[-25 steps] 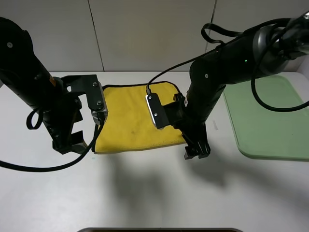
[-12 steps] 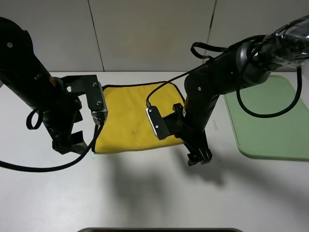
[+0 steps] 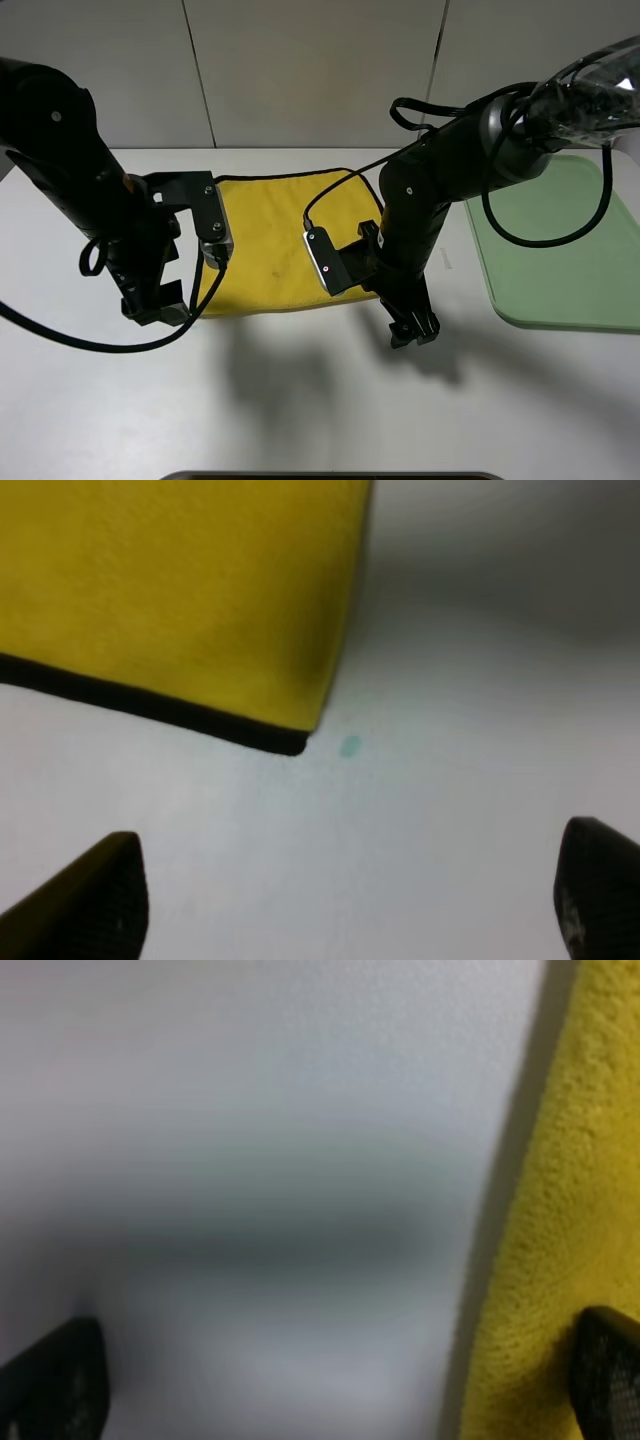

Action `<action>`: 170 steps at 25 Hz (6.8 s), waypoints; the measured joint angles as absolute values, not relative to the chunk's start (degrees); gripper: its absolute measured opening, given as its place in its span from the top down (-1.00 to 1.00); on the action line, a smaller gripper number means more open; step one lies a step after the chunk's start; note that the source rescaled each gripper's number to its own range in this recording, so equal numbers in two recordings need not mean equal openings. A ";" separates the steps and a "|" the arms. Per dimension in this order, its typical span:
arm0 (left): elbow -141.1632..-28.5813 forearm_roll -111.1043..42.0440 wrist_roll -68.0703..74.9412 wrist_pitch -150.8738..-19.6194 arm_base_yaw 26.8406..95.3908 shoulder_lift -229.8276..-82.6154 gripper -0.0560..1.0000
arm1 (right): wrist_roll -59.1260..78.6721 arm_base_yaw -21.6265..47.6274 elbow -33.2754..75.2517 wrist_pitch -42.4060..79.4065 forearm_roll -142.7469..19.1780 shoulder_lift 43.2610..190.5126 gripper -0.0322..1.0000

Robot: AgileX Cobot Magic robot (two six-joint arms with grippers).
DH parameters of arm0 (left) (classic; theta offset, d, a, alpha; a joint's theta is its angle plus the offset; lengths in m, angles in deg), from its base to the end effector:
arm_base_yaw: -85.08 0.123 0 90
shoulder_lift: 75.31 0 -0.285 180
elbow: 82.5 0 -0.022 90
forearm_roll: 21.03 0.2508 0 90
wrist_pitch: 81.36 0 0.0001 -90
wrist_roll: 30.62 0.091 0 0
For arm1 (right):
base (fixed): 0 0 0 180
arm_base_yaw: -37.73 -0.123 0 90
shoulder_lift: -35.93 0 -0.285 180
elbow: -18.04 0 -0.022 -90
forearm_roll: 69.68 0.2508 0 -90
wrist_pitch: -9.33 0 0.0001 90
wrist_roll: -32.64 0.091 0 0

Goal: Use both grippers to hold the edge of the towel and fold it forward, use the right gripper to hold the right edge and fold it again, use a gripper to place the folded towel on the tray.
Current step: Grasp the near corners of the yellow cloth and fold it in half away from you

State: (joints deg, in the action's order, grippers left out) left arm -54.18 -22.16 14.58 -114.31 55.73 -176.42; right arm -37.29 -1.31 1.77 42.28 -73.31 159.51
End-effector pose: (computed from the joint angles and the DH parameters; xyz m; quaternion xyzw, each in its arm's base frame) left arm 0.2524 -0.1430 0.1736 0.5926 0.7908 0.0146 0.1526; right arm 0.2719 0.2165 0.0927 -0.8267 0.5588 -0.0349 0.0555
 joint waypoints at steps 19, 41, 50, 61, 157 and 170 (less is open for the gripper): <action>-57.82 -23.25 15.93 -110.09 55.73 -186.29 -0.62 | -37.34 -1.31 1.77 40.64 -71.25 159.51 -1.00; -59.81 -23.52 19.19 -106.85 55.73 -192.63 -0.62 | -38.59 -1.31 1.77 39.31 -68.79 159.51 -1.00; -59.88 -23.52 19.48 -106.12 54.43 -195.34 -0.62 | -39.74 -1.31 1.77 39.14 -66.69 159.51 -1.00; -60.58 -23.27 19.48 -105.52 53.73 -196.70 -0.62 | -39.87 -1.31 1.77 39.03 -64.20 159.69 -1.00; -60.46 -14.67 19.19 -128.70 53.73 -174.73 0.89 | -30.72 -7.31 1.77 47.94 -58.46 142.11 -0.40; -60.46 -14.67 19.19 -128.81 53.73 -174.73 0.89 | -27.59 -7.31 -0.79 44.92 -61.64 149.33 -0.49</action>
